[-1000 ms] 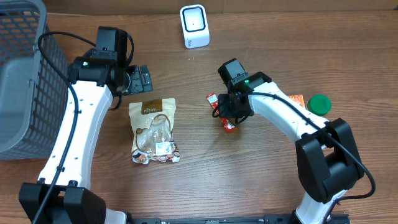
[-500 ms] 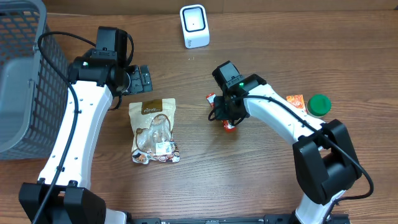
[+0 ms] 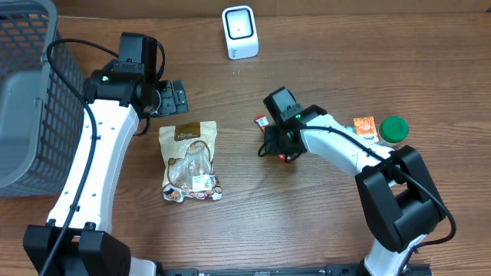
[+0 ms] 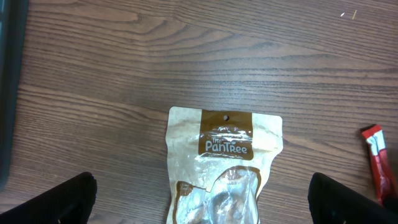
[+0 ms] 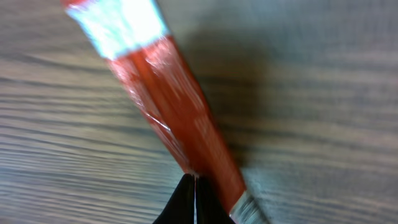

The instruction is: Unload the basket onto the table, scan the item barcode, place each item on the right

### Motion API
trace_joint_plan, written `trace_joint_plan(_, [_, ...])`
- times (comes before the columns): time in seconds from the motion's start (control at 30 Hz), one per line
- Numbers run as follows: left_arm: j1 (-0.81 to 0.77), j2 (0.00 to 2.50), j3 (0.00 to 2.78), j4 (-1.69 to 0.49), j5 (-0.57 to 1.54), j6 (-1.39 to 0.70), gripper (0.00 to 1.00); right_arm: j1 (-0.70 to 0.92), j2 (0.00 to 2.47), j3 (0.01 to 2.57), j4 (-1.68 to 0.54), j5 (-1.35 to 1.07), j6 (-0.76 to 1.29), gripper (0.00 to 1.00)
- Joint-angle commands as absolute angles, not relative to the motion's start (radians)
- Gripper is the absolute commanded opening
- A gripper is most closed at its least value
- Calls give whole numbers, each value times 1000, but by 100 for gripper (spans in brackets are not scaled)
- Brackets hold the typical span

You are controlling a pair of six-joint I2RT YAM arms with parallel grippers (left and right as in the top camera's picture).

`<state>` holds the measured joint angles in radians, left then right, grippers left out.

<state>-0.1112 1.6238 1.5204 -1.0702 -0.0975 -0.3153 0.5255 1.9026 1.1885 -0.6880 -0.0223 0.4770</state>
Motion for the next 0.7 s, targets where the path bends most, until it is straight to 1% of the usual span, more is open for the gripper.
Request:
trace_joint_plan(0.0, [-118,1629,1538,-1069,-92,-329,100,530,1876,1138,-666,-38,532,4])
trace_joint_plan(0.13, [-118,1629,1538,-1069,-92,-329,100,530,1874,1138,-656,-50,531,4])
trace_joint_plan(0.23, [-118,1629,1538,-1069,-93,-329,100,522,1868,1194,-681,-102,481,5])
trace_joint_plan(0.43, [-118,1629,1538,-1069,-93,-329,100,501,1851,1353,-825,-107,464,6])
trace_joint_plan(0.67, [-118,1629,1538,-1069,-93,-329,100,495,1856,1330,-921,-107,511,5])
